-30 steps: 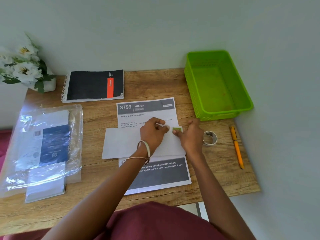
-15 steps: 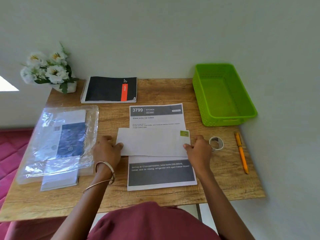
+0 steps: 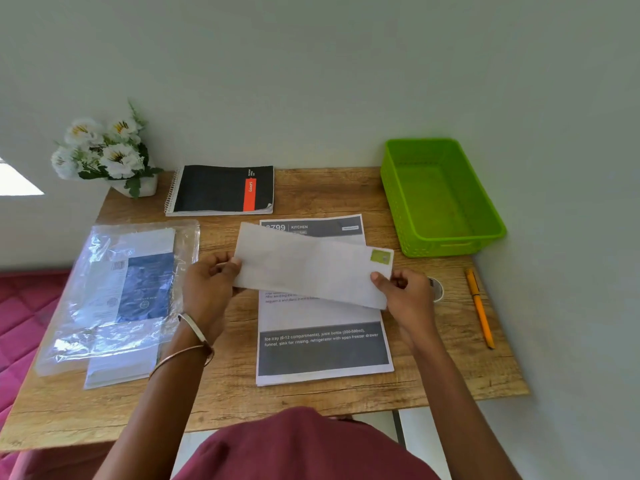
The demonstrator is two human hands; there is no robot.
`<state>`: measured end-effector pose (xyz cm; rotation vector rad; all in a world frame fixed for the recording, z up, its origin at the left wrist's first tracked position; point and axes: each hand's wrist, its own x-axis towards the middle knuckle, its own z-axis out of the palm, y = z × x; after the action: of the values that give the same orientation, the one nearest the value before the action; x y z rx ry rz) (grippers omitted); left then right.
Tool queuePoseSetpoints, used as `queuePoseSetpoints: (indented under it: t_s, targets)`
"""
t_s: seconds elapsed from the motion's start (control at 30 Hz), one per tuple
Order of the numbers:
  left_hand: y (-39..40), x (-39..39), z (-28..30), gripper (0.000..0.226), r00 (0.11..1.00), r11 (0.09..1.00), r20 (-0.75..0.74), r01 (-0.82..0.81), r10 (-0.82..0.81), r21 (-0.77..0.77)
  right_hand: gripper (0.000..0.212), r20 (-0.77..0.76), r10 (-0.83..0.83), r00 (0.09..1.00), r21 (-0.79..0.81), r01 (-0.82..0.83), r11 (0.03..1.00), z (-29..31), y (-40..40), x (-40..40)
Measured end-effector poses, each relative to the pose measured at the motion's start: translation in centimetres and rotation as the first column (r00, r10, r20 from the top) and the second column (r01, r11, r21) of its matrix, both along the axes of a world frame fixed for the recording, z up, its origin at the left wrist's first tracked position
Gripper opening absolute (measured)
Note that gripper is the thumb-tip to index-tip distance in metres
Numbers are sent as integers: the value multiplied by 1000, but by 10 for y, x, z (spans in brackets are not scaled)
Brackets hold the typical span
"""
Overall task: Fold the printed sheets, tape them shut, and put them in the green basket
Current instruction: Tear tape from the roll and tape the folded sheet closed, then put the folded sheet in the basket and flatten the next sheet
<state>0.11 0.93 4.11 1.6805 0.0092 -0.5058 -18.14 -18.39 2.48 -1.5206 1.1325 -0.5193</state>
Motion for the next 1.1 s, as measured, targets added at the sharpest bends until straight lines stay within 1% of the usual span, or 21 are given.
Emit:
queuePoseSetpoints:
  t_s: [0.1,0.17,0.27,0.33,0.4,0.5,0.57,0.63,0.67,0.73,0.8,0.87,0.97,1.03,1.1]
  targets:
    - [-5,5,16,7,1000,998,12,-6,7,-57,5,144,16,989,50,-23,999,26,-9,-9]
    - [-14,6,27,9,1000,996,9,20,-19,-90,11,221,26,975,84,-46,995,41,-20,-19]
    - [-35,0,44,13,995,982,26,100,-97,-161,11,262,-11,965,66,-7,998,56,-39,-36]
    - [-54,-6,52,15,988,965,29,157,-155,-210,7,282,-80,956,45,70,997,60,-52,-47]
    - [-75,-11,56,21,975,949,25,219,-219,-228,8,314,-203,928,64,193,979,60,-65,-55]
    - [-109,-22,59,32,948,923,7,310,-317,-229,6,330,-394,858,125,374,919,55,-81,-63]
    - [-129,-34,58,33,934,910,-8,345,-357,-231,11,340,-515,787,172,486,857,48,-92,-63]
    - [-145,-45,53,33,913,895,-7,398,-408,-203,7,355,-583,731,226,538,812,45,-100,-60]
    - [-152,-50,51,32,899,884,0,430,-437,-181,5,377,-596,709,260,536,803,45,-103,-58]
    - [-164,-57,45,32,875,866,5,479,-484,-145,10,431,-590,682,321,495,807,45,-108,-50]
    - [-173,-63,41,30,859,853,-10,506,-512,-125,13,445,-559,700,343,443,828,46,-111,-42]
    - [-178,-66,37,28,847,842,-22,526,-532,-115,14,420,-530,737,345,411,844,44,-114,-37]
    - [-178,-69,32,24,841,839,-36,535,-541,-97,12,354,-540,764,311,448,838,39,-121,-34]
    - [-176,-69,29,18,842,842,-48,532,-537,-88,17,325,-558,764,267,492,829,38,-124,-32]
    - [-174,-69,28,16,847,848,-60,523,-528,-85,20,300,-550,779,227,502,834,36,-125,-31]
